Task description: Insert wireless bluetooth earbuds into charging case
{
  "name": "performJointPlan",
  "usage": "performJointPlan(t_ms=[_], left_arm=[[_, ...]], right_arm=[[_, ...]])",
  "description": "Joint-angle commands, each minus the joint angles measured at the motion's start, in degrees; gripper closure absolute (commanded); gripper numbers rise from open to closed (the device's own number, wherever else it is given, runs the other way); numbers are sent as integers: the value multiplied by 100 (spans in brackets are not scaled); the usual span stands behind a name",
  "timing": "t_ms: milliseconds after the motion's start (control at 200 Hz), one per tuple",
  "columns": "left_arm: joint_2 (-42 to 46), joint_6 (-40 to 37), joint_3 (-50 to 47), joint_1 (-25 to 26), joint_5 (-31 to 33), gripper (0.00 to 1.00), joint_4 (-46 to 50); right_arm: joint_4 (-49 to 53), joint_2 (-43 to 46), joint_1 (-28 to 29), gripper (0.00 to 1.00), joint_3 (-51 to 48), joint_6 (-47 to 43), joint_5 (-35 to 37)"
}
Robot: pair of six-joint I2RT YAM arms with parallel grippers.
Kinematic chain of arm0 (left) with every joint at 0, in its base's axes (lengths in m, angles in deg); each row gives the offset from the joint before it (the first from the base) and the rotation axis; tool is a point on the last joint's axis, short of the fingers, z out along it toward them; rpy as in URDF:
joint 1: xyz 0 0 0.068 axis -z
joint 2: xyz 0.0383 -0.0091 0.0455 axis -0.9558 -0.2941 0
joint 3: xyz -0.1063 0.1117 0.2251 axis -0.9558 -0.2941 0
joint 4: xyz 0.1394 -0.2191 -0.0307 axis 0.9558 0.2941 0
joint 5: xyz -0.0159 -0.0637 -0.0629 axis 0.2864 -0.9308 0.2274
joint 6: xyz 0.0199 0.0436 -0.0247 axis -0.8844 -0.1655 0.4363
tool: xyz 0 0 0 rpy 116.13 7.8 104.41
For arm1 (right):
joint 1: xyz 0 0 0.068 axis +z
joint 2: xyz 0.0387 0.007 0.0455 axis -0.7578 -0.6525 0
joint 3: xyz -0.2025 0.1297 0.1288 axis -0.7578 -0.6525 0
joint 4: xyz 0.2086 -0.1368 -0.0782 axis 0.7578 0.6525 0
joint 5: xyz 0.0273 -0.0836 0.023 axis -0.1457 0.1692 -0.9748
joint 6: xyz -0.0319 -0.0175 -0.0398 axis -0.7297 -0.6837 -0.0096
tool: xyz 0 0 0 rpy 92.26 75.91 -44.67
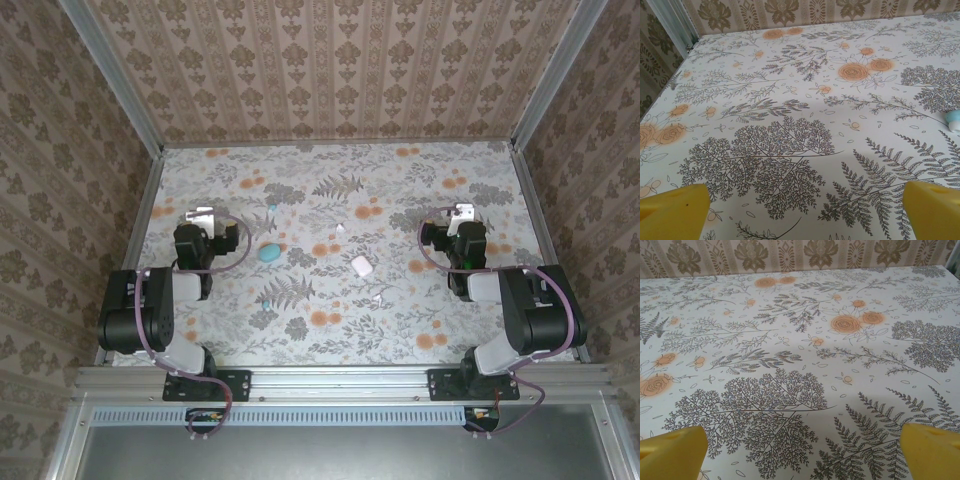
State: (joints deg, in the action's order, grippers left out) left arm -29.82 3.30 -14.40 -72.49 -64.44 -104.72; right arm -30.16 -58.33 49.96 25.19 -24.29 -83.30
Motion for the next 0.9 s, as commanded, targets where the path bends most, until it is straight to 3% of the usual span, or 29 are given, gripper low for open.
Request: performJointPlan(t_ms=[0, 680, 810, 895], left_arm=[[23, -62, -5, 34, 60, 0, -18], [40, -67, -38, 1, -5, 0, -59], [425, -147, -197, 103, 86, 0, -77], [961, -49, -61, 114, 269, 0, 668]], right_arm=[[-14, -29, 37, 0, 73, -88, -63], [-10, -19, 29, 0, 73, -86, -63], [-4, 59, 36, 0, 38, -133, -186], [233, 362, 45, 0, 31, -174, -261]])
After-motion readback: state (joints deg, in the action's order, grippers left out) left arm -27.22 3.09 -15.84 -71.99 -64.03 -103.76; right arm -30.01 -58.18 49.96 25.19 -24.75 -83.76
